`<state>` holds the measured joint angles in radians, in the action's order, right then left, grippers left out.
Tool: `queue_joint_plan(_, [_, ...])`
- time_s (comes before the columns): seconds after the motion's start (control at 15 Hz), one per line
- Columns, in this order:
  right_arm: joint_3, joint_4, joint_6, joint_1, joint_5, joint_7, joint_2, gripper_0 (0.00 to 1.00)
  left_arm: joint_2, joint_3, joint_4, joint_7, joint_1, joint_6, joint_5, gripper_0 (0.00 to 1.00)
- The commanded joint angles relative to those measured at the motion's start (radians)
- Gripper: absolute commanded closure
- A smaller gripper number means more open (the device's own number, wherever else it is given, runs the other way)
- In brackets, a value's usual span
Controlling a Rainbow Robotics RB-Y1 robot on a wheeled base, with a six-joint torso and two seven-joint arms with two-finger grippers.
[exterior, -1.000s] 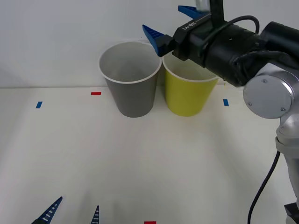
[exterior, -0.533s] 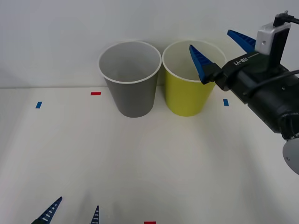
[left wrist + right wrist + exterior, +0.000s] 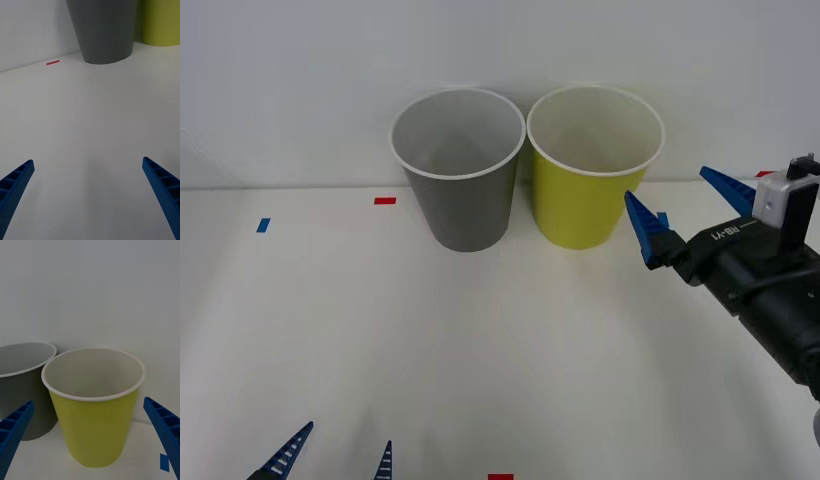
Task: Put cans in the gray bin and PET bottles in the light green bin.
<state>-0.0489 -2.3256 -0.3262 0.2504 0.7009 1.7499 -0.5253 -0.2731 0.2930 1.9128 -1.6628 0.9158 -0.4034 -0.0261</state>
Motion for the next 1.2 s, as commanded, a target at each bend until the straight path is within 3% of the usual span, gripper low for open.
queue_joint_plan(0.07, [0.0, 0.0, 0.018, 0.093, 0.0, 0.002, 0.018, 0.0, 0.0, 0.0, 0.0, 0.0, 0.0, 0.0, 0.0, 0.0])
queue_joint_plan(0.33, [-0.016, -0.001, 0.032, 0.15, 0.0, 0.017, 0.059, 0.0, 0.0, 0.0, 0.0, 0.0, 0.0, 0.0, 0.0, 0.0])
queue_joint_plan(0.47, [-0.02, 0.0, 0.03, 0.145, -0.008, 0.023, 0.044, 0.0, 0.0, 0.0, 0.0, 0.0, 0.0, 0.0, 0.0, 0.0])
queue_joint_plan(0.73, [-0.02, 0.005, -0.005, 0.173, -0.034, 0.059, 0.159, 0.0, 0.0, 0.0, 0.0, 0.0, 0.0, 0.0, 0.0, 0.0])
queue_joint_plan(0.93, [-0.045, 0.038, 0.042, 0.181, -0.205, 0.06, 0.202, 0.0, 0.0, 0.0, 0.0, 0.0, 0.0, 0.0, 0.0, 0.0])
queue_joint_plan(1.07, [-0.085, 0.135, 0.203, 0.181, -0.317, 0.043, 0.203, 0.0, 0.0, 0.0, 0.0, 0.0, 0.0, 0.0, 0.0, 0.0])
queue_joint_plan(1.2, [-0.123, 0.219, 0.358, 0.207, -0.376, -0.003, 0.189, 0.0, 0.0, 0.0, 0.0, 0.0, 0.0, 0.0, 0.0, 0.0])
